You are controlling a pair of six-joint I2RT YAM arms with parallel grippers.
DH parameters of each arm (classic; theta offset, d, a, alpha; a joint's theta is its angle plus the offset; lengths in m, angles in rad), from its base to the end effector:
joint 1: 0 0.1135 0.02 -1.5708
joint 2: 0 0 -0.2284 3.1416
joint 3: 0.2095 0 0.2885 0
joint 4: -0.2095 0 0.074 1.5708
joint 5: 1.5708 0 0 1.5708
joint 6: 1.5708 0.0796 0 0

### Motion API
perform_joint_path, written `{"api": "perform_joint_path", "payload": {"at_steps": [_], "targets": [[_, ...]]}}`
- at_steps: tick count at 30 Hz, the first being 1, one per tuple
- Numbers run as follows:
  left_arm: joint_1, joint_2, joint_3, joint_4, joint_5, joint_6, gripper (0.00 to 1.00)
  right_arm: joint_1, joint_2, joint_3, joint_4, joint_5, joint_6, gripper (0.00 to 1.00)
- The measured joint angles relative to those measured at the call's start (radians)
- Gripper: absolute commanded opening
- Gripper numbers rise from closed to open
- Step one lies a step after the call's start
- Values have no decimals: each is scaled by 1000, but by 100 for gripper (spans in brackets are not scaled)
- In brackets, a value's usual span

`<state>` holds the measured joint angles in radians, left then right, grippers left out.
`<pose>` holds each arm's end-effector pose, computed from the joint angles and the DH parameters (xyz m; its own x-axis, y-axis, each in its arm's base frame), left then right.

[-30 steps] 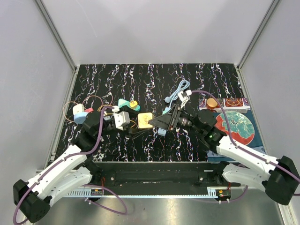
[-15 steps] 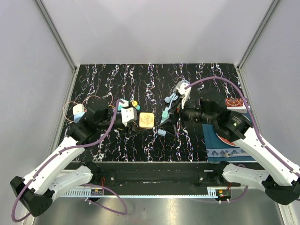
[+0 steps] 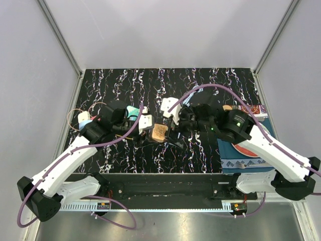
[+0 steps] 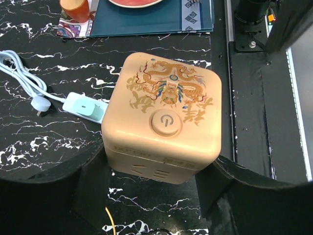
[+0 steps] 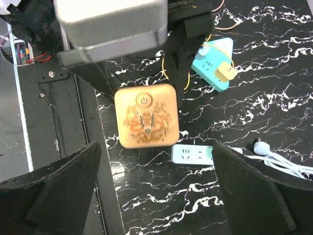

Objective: Insert the plug
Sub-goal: Pick up the plug from the center of the board.

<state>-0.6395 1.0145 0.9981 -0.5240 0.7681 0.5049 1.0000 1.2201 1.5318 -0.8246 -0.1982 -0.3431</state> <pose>0.2038 -0.2205 0.2953 0.0776 0.3759 -0.9234 0.9938 0.0454 0.1020 0.1620 0.2813 0.3970 0.0590 -0.5185 -0.8530 -0.9534 0.2240 -0.2021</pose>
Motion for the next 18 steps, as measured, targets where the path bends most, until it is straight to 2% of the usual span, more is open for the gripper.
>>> {"api": "perform_joint_path", "payload": {"at_steps": [6,13,17,18], "targets": [[0,-12,-2,4,0,3,0,21,116,26,-10,-4,-60,97],[3,-85,-51,47,-2,-8,0,38,181,31,6,-15,-84,89],[3,-86,-58,64,0,-10,0,45,187,35,11,-21,-90,70],[3,-86,-58,68,-3,-12,0,47,188,36,11,-26,-91,56]]}}
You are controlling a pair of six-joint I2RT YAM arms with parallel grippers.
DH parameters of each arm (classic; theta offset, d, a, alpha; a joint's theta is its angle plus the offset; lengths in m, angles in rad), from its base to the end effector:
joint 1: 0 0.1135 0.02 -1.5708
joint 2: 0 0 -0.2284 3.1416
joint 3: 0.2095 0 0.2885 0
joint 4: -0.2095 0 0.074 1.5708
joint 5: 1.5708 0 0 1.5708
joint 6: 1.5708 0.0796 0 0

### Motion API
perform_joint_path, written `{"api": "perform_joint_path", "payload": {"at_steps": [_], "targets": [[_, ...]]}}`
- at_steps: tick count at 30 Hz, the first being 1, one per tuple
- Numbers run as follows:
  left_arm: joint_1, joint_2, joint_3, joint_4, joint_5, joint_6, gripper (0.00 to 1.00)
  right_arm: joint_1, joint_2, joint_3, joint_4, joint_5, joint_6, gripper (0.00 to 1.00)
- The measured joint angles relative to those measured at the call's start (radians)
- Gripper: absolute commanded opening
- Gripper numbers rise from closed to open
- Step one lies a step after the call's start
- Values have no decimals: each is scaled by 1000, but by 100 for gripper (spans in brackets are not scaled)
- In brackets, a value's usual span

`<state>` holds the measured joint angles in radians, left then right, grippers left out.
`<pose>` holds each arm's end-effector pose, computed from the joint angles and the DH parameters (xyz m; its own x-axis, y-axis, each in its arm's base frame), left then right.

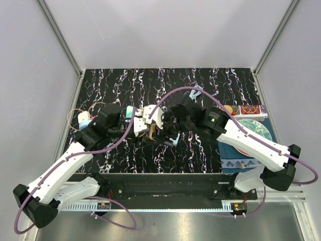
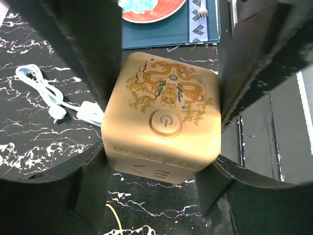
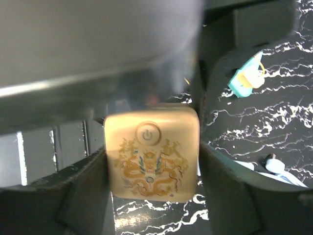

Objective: Insert the plug
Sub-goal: Pick up the plug from the center of the board.

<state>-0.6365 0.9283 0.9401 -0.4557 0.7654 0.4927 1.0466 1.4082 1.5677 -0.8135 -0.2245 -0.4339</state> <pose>0.1950 -0.2127 0.3033 0.1365 0.3233 -0.9364 0.9843 0.0625 0.1650 0.1711 0.3313 0.3507 0.1157 -0.6187 -0.7771 -0.9740 0.0825 -0.2108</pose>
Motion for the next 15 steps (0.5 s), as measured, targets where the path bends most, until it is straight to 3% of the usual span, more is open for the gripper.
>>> {"api": "perform_joint_path", "payload": {"at_steps": [1,2,3,4,6,7,9,12,15], "targets": [[0,0,0,2,-1,-1,6,2,0,0,0,-2,-3,49],[1,0,0,5,-2,-8,19,5,0,0,-1,-5,-10,42],[2,0,-1,4,0,-13,24,7,0,0,-1,-4,-15,30],[2,0,-1,1,-1,-18,28,8,0,0,-1,-4,-20,25],[3,-2,-3,5,-3,-23,46,8,0,0,-2,-4,-24,15],[5,-5,-6,9,-3,-26,52,8,0,0,0,-4,-24,3],[11,-15,-17,20,-8,-32,78,8,0,-2,6,-3,-25,0],[27,-48,-40,40,-44,-36,99,10,-2,-18,21,13,-21,0],[66,-99,-72,56,-113,-46,99,1,-13,-66,41,57,-19,0]]}}
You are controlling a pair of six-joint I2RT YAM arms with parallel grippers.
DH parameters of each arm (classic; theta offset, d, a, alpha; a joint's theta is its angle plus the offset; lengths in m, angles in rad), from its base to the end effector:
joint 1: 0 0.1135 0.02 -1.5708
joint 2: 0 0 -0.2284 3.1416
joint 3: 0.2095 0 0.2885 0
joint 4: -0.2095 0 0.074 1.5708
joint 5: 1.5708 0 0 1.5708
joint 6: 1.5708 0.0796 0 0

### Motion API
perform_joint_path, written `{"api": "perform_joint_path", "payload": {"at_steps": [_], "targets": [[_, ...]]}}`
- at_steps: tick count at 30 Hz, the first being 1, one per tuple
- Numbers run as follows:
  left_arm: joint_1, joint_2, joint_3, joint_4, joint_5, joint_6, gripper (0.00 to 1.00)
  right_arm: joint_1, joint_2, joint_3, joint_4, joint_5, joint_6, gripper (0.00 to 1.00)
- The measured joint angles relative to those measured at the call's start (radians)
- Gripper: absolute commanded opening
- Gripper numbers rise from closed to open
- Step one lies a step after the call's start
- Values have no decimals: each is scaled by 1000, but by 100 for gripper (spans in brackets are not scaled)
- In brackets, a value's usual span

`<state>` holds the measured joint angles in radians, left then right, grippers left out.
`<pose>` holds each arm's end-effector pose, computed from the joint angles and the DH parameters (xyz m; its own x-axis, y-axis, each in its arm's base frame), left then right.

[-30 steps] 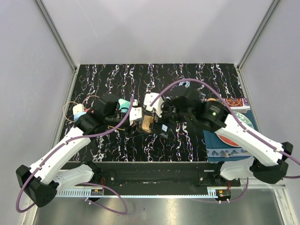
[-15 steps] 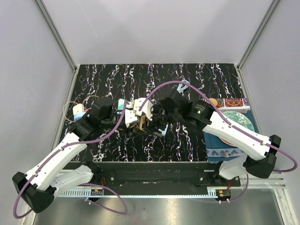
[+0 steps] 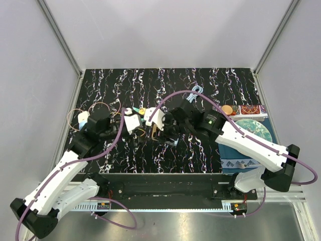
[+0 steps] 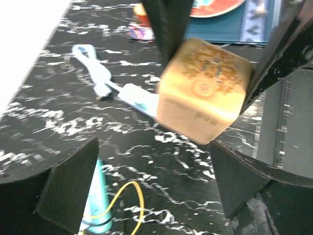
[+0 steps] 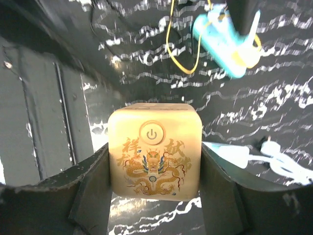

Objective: Insert the plug
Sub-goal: Pick up the plug from the center of the board, then insert the plug into the socket.

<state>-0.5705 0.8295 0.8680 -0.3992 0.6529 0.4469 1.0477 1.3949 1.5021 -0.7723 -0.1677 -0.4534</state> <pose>0.2044 -0.1886 0.3044 0.1243 0.3281 -0.9364 0.9466 0.2437 0.2110 0.1754 0.3308 0.3341 0.1257 -0.6465 -0.7525 -0.9618 0.1064 -0.2521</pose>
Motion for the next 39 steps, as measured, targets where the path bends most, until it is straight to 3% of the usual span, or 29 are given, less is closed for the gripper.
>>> {"api": "perform_joint_path", "payload": {"at_steps": [9,21,28,39], "targets": [[95,-137,-46,135,-264,-35,99,-207,-3,-243,53,5,10,0],[167,-100,-64,217,-793,-177,99,-361,123,-388,222,-131,17,0],[167,-101,-74,230,-886,-186,99,-396,195,-390,278,-202,16,0],[167,-101,-77,237,-900,-186,99,-408,209,-390,291,-259,16,0]]}}
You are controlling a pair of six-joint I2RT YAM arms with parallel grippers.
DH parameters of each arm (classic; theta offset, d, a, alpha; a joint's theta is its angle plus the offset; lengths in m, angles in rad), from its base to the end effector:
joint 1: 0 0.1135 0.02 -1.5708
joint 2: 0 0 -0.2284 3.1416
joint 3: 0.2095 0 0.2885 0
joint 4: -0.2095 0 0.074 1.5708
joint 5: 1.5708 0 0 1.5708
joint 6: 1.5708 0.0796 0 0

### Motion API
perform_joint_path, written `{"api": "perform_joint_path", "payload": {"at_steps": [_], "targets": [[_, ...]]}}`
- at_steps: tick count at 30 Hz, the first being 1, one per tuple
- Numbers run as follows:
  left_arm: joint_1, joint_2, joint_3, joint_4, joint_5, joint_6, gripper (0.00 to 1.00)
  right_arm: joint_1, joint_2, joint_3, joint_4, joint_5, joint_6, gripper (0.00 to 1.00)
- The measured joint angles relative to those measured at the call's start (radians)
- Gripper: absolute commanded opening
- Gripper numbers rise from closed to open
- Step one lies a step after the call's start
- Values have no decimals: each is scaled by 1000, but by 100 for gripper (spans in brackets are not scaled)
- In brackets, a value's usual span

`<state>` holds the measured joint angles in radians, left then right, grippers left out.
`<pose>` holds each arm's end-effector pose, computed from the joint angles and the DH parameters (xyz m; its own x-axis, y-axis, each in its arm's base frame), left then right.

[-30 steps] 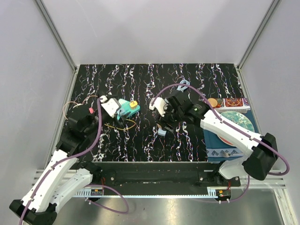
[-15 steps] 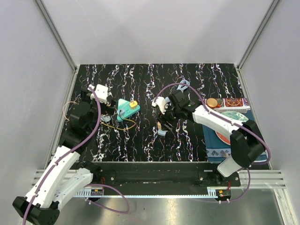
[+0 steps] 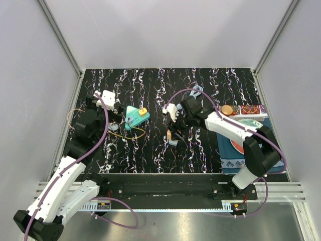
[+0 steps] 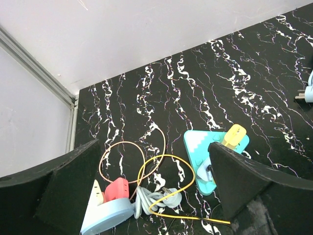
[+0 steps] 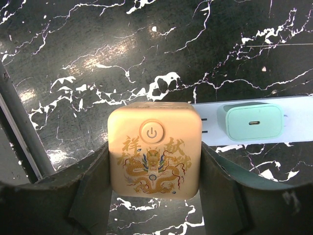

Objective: Insert the plug
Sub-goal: Insert the plug into the socket.

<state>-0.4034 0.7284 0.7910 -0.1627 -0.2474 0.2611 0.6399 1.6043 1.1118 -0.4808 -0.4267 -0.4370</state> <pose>0.2632 -0.0911 0.3280 -0.0484 0.2928 -0.9550 0.1749 0.9438 0.2805 0.2908 0.2576 0.1401 -0.2918 -0.6975 -0.6545 -0.9424 0.3267 0.0719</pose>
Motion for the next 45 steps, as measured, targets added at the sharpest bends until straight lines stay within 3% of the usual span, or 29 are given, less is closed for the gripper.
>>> {"api": "perform_joint_path", "payload": {"at_steps": [45], "targets": [[3,0,-14,1,0,1,99,-7,23,-16,16,16,-12,0]]}}
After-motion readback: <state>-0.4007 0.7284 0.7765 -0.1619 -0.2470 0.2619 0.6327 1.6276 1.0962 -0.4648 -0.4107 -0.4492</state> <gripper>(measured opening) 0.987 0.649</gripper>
